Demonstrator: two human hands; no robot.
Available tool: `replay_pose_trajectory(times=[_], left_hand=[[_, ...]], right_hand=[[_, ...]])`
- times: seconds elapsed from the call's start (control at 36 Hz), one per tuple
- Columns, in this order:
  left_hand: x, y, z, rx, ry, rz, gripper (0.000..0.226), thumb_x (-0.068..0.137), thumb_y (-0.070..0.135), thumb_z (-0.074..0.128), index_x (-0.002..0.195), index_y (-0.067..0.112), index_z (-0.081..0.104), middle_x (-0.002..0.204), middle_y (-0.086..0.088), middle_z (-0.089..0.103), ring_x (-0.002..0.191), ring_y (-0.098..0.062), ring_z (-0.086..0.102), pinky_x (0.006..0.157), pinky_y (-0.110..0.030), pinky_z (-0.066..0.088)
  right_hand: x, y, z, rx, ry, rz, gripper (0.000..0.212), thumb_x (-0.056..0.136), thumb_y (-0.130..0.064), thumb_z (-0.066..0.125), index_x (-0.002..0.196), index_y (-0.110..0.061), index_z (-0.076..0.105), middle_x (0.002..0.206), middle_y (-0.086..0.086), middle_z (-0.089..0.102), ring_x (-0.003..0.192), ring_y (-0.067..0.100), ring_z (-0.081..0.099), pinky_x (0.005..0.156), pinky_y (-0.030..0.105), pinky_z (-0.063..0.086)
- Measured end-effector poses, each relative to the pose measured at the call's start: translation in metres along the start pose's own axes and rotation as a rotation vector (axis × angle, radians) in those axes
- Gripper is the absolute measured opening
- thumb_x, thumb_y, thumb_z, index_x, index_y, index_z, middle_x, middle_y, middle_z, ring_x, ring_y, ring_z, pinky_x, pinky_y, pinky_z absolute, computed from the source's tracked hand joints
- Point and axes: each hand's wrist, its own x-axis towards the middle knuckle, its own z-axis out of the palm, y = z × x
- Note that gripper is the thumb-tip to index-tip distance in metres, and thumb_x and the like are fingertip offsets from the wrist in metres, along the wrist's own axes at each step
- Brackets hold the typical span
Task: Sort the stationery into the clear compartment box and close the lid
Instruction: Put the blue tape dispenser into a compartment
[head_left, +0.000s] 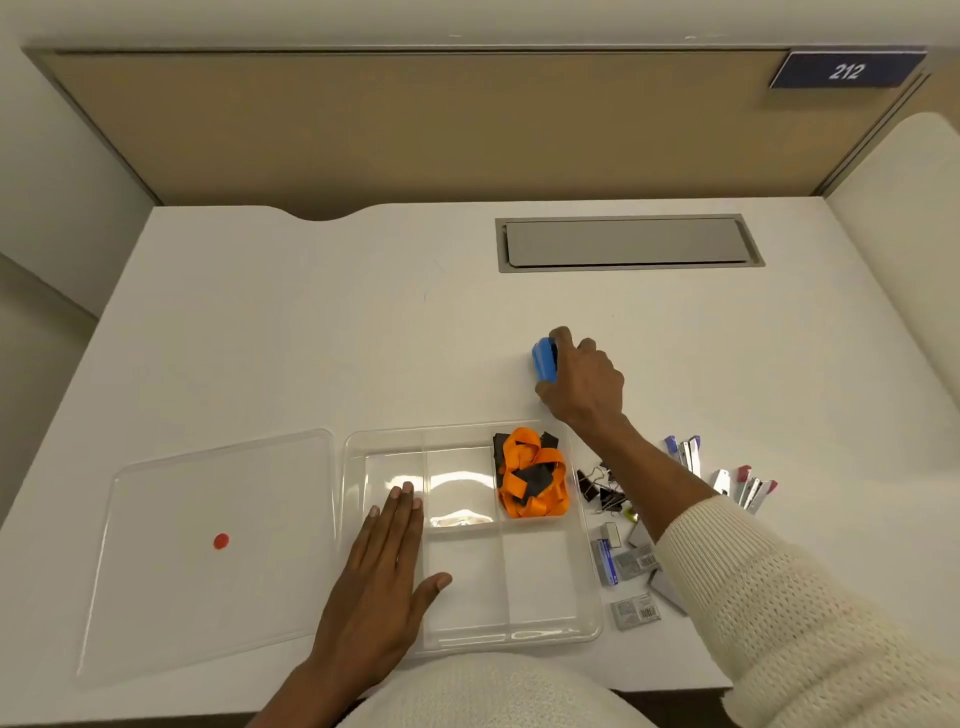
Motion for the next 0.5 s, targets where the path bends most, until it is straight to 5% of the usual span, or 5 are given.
replay_pose_trajectory(times=[0.14,0.31,0.42,0.5], left_hand=[[0.001,0.000,0.001,0.007,-0.020,-0.031,0.084,0.103,0.065,0.032,0.165,0.017,0.002,0.175,0.000,-0.003,0.161,-0.016,-0.004,0.127,-0.033,-0.001],[0.001,0.003,-0.002,0.013,-0.041,-0.013,0.083,0.104,0.062,0.033,0.165,0.013,0.005,0.175,-0.003,0.001,0.161,-0.016,0.000,0.128,-0.037,0.004],[0.002,0.006,-0.005,0.008,-0.049,-0.030,0.085,0.102,0.061,0.039,0.165,0.014,0.009,0.175,-0.003,0.002,0.161,-0.013,-0.005,0.129,-0.033,-0.001],[0.002,0.006,-0.007,-0.010,-0.100,-0.043,0.085,0.100,0.068,0.025,0.165,0.017,0.003,0.174,0.001,-0.004,0.161,-0.014,-0.002,0.131,-0.037,0.004]], right_hand=[[-0.045,-0.031,-0.038,0.206,0.179,-0.074,0.067,0.078,-0.041,0.077,0.132,-0.022,0.043,0.100,0.007,0.056,0.073,0.026,0.059,0.062,0.035,0.050],[-0.113,-0.071,-0.025,0.293,-0.098,-0.129,0.063,0.070,-0.047,0.075,0.120,-0.028,0.042,0.095,0.002,0.057,0.074,0.025,0.062,0.064,0.037,0.054],[-0.132,-0.087,0.017,0.163,-0.185,-0.131,0.070,0.074,-0.044,0.075,0.131,-0.022,0.041,0.102,0.008,0.059,0.081,0.027,0.062,0.061,0.033,0.049],[-0.133,-0.093,0.036,0.095,-0.193,-0.114,0.078,0.081,-0.041,0.075,0.145,-0.018,0.035,0.115,0.014,0.060,0.093,0.030,0.065,0.070,0.037,0.057]])
